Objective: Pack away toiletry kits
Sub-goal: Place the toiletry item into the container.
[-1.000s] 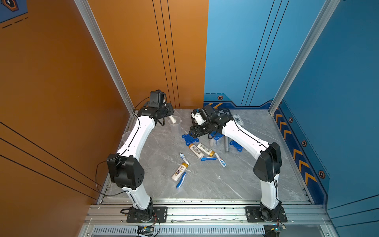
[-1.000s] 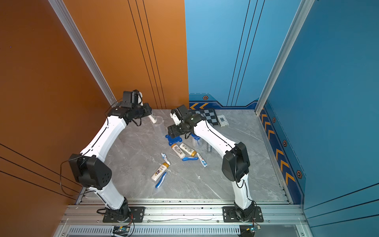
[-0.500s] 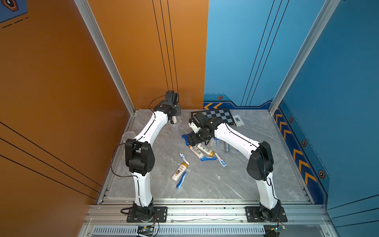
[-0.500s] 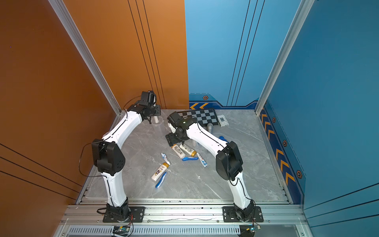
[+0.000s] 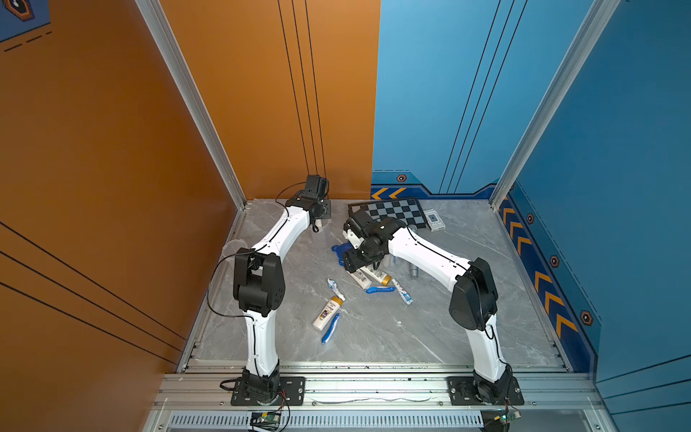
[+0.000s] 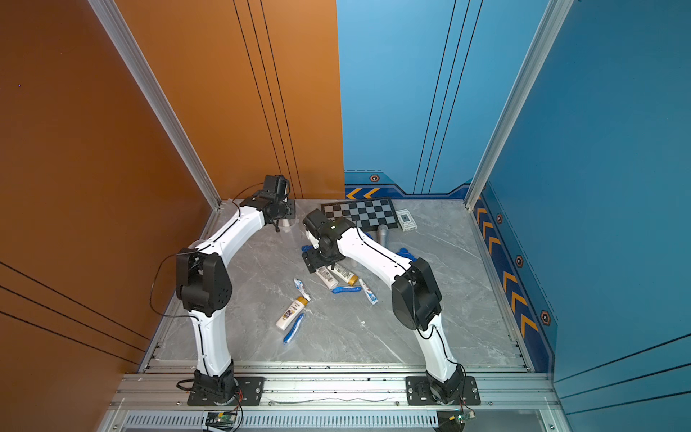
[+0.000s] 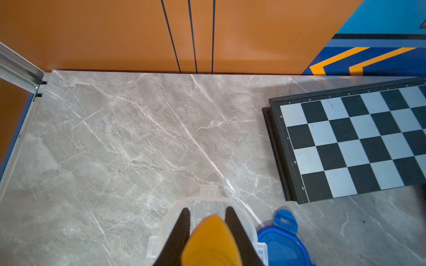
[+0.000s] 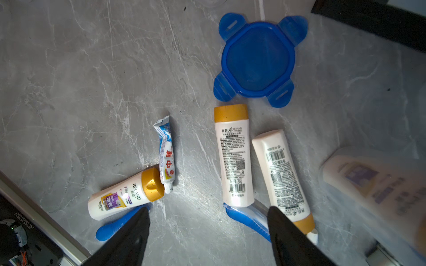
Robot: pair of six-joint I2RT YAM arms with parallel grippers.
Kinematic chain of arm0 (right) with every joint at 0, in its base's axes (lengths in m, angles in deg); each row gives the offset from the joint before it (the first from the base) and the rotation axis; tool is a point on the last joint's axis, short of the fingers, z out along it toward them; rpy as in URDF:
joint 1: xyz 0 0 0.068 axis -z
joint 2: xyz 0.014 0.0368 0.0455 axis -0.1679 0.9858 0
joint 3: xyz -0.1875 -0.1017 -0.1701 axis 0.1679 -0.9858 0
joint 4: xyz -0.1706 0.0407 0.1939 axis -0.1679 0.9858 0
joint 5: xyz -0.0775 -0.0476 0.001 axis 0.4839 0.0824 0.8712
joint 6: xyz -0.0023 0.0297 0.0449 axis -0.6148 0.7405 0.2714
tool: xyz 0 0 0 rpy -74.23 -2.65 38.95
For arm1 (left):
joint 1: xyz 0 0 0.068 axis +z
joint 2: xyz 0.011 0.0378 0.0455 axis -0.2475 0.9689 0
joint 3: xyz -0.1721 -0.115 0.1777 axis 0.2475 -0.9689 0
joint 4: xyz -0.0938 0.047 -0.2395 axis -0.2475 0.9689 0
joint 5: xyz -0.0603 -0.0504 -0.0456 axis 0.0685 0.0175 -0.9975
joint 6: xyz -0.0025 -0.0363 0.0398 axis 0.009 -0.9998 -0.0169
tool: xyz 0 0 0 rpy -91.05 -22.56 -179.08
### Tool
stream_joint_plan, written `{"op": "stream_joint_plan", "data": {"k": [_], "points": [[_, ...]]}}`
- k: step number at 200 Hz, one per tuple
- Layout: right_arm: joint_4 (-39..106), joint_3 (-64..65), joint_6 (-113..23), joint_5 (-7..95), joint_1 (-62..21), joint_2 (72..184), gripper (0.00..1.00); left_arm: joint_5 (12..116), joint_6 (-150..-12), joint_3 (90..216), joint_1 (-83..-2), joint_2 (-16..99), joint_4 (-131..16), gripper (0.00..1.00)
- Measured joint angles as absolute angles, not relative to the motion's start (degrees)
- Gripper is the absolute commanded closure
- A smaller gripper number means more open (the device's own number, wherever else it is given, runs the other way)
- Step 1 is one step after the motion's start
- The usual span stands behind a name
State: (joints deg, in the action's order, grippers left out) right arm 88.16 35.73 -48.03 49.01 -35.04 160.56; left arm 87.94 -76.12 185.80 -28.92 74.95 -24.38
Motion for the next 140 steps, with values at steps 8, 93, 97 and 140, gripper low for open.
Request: {"op": "stream_joint_plan", "data": {"k": [8, 93, 97, 140], "points": [[88.18, 35.34, -48.01, 49.01, -35.26, 160.56, 0.18, 87.94, -76.12, 185.58, -28.92, 75.03, -24.38, 0.9], [88.18, 33.87, -47.13, 49.05, -34.84, 160.56, 0.19, 87.92, -75.51, 184.8, -29.77, 75.06, -25.39, 0.67], [88.18, 33.87, -47.13, 49.05, -34.65, 160.54, 0.19, 87.92, -75.49, 184.8, -29.8, 75.06, -25.47, 0.67], [88.16, 33.87, -47.0, 49.25, -32.33, 159.17, 0.19, 87.92, -75.45, 184.6, -29.88, 75.06, -25.91, 0.67]]}}
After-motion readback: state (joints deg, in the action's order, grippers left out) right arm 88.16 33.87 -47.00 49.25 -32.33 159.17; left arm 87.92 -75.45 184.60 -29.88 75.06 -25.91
